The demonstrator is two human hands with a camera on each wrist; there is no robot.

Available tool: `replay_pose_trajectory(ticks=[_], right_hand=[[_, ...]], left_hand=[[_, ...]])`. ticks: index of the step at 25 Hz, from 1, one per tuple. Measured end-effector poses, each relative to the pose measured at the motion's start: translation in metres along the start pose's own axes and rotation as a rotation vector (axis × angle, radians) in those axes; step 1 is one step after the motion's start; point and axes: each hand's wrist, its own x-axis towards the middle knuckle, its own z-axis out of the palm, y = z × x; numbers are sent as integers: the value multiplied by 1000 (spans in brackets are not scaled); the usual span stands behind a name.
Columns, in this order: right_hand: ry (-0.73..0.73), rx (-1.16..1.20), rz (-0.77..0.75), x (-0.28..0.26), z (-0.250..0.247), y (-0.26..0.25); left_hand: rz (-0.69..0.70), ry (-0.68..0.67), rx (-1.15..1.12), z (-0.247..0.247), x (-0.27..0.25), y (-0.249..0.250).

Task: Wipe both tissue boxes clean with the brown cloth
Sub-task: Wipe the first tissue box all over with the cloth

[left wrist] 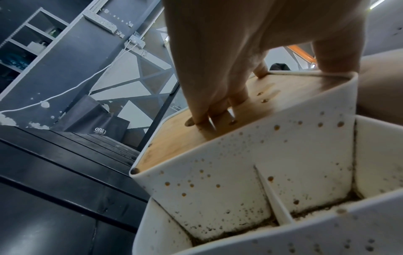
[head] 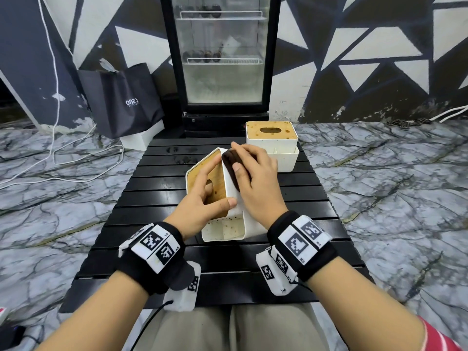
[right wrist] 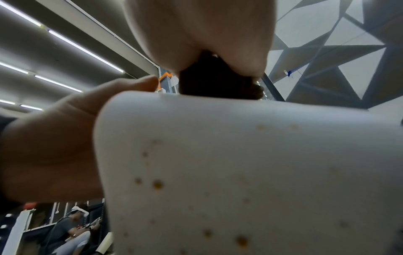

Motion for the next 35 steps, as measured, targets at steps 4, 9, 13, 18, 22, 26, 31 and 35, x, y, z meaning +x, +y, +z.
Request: replay_pose_trajectory(ticks=[4,9,13,18,22,26,31,35], right_hand=[[10,5,63,1,-9,13],[18,-27,49,8,-5,2],[-46,-7,2,11,-16,2],[-155,-46,75,11,-39,10],[-198,-53,72,3,-50,11],[-185,-46,29,-10,-53,7],[-190,-5,34,-21,-56,2],[-229,-2,101,-34,-54,6]], left_hand=[[-33,-15,-7,-1,1,-1],[9,-50,20,3,6,-2],[22,-73,12,3,2,1],[48,-50,147,2,-2,2],[16,-9,250,4,-10,14],[-22,56,237,10,-17,18],[23,33,220,13,-23,16],[17,13,341,15,-28,6]])
